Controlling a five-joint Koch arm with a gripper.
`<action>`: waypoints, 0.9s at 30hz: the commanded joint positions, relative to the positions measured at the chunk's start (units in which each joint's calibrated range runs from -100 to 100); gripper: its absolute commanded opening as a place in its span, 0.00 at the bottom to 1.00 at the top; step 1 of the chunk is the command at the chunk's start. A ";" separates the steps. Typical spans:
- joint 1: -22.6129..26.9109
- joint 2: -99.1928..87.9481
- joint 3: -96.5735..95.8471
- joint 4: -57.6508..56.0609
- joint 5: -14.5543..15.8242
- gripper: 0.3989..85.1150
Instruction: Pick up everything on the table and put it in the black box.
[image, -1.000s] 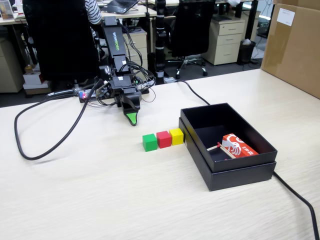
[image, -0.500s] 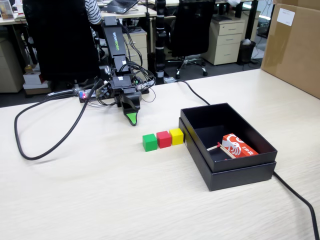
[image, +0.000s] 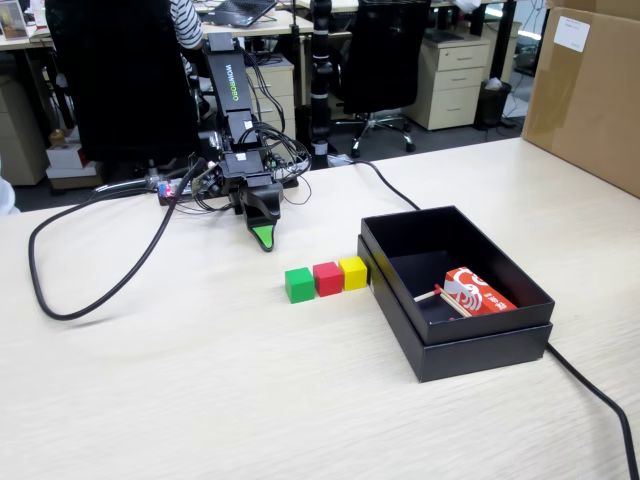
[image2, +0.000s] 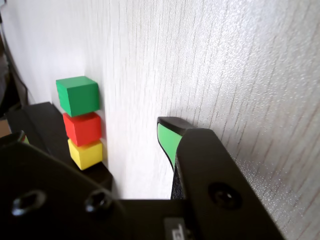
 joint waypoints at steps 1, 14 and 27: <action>0.05 0.69 -0.66 -2.16 -0.05 0.59; 2.59 0.46 -0.66 -2.16 0.29 0.56; 5.47 2.98 27.72 -37.58 4.05 0.56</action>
